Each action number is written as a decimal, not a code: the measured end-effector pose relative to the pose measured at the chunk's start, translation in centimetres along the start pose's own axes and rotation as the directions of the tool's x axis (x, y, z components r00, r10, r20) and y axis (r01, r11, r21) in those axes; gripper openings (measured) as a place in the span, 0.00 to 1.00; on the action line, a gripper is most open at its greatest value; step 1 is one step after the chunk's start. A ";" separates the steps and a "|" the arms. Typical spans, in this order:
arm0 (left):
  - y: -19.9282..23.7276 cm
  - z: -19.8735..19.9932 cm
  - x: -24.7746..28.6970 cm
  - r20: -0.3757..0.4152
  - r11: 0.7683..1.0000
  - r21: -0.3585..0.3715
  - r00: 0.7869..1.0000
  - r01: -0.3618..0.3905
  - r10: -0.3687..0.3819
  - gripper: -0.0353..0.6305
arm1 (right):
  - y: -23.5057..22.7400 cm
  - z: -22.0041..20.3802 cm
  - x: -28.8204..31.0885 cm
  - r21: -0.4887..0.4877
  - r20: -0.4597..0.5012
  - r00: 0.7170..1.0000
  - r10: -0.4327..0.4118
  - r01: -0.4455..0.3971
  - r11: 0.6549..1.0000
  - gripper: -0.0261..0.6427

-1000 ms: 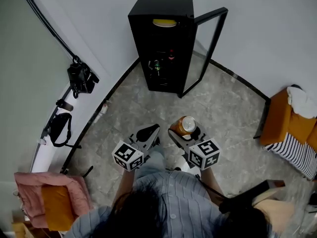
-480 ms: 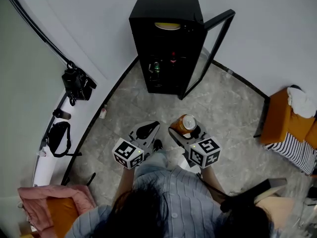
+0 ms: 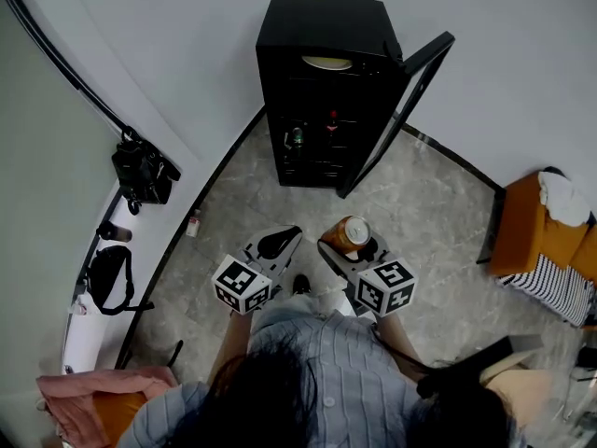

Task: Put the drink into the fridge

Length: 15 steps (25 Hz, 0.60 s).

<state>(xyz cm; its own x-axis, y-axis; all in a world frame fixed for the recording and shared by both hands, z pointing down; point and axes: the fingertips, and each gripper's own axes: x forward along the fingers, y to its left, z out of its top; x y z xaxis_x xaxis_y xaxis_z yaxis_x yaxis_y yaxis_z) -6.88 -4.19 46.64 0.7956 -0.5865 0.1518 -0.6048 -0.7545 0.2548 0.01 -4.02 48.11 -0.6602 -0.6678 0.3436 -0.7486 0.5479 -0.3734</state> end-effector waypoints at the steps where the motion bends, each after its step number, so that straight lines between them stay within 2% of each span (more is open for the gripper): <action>1: 0.6 0.0 0.0 -0.002 1.000 0.003 1.000 0.005 -0.005 0.07 | 0.0 0.1 0.5 0.001 0.004 1.000 -0.005 0.005 1.000 0.52; 7: 2.7 0.2 -0.4 -0.003 1.000 -0.006 1.000 0.021 -0.021 0.07 | 0.2 0.3 2.1 0.004 0.001 1.000 -0.030 0.030 1.000 0.52; 15: 3.2 -1.0 -0.4 -0.026 0.999 -0.024 0.999 0.028 -0.029 0.07 | -0.8 0.1 2.9 0.029 -0.020 0.998 -0.053 0.054 0.998 0.52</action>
<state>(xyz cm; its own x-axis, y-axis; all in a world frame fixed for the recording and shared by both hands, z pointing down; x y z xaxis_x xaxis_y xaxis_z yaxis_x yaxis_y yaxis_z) -9.11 -6.01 48.36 0.8135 -0.5565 0.1690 -0.5809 -0.7635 0.2822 -1.27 -6.49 49.34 -0.6206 -0.6859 0.3801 -0.7809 0.4961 -0.3796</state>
